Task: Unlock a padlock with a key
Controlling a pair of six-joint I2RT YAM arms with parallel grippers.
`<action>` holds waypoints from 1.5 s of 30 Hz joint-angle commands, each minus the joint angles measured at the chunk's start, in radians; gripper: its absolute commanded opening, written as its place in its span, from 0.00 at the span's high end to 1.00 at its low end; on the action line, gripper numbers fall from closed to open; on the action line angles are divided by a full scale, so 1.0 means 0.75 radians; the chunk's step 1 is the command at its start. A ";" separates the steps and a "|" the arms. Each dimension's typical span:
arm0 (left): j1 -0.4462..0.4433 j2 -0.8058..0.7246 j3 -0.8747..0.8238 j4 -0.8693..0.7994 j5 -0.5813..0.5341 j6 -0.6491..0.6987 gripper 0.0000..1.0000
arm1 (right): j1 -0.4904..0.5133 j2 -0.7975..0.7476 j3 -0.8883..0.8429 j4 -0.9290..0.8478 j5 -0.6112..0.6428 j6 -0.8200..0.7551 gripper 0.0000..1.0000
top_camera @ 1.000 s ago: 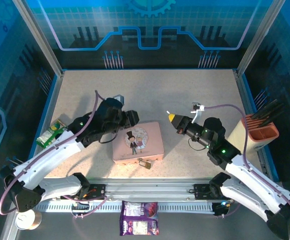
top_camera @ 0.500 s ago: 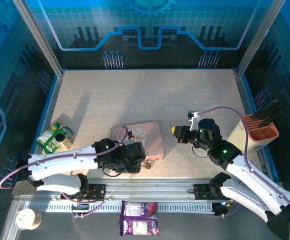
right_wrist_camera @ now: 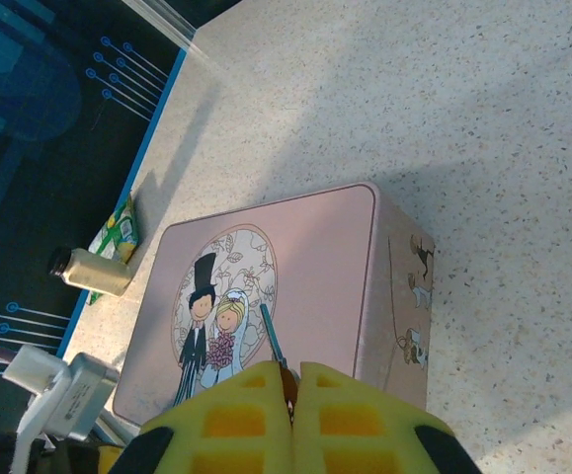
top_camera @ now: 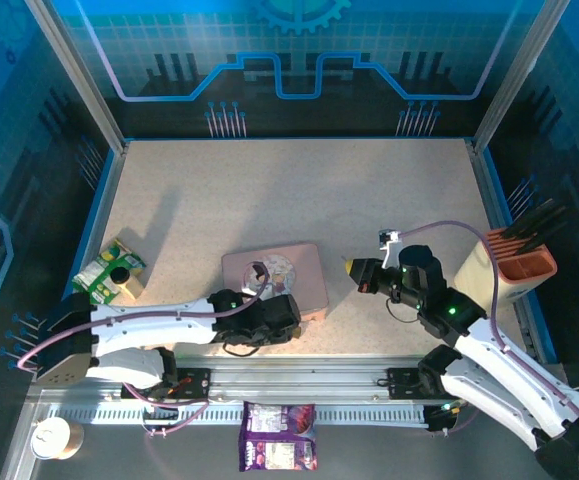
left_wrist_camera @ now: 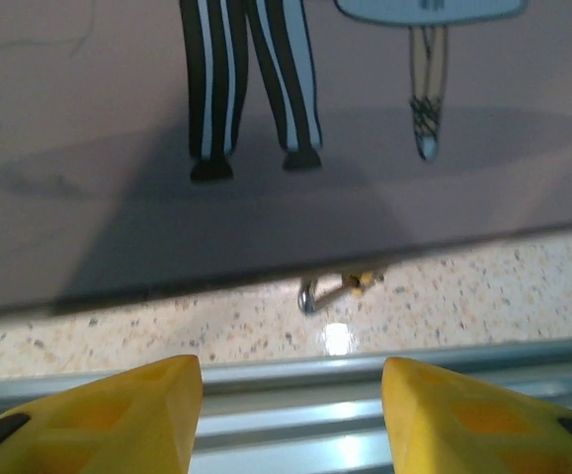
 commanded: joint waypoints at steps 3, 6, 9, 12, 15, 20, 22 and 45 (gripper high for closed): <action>0.056 0.099 -0.003 0.150 -0.070 0.083 0.49 | 0.025 -0.021 -0.016 0.013 0.015 0.027 1.00; 0.099 0.121 -0.001 0.186 -0.131 0.139 0.49 | 0.034 -0.021 -0.030 0.020 0.021 0.039 1.00; 0.181 0.129 -0.034 0.292 -0.138 0.215 0.49 | 0.043 -0.018 -0.045 0.031 0.030 0.051 1.00; 0.263 0.141 -0.047 0.400 -0.154 0.321 0.49 | 0.051 -0.011 -0.050 0.044 0.036 0.058 1.00; 0.356 0.179 -0.025 0.490 -0.126 0.439 0.49 | 0.054 0.001 -0.043 0.049 0.037 0.054 1.00; 0.476 0.272 0.031 0.576 -0.067 0.610 0.49 | 0.058 0.025 -0.023 0.053 0.043 0.048 1.00; 0.517 0.300 0.046 0.598 -0.045 0.658 0.48 | 0.060 0.035 -0.020 0.062 0.045 0.048 1.00; 0.517 0.003 -0.463 1.119 0.113 0.798 0.34 | 0.156 0.157 -0.009 0.160 0.081 0.085 1.00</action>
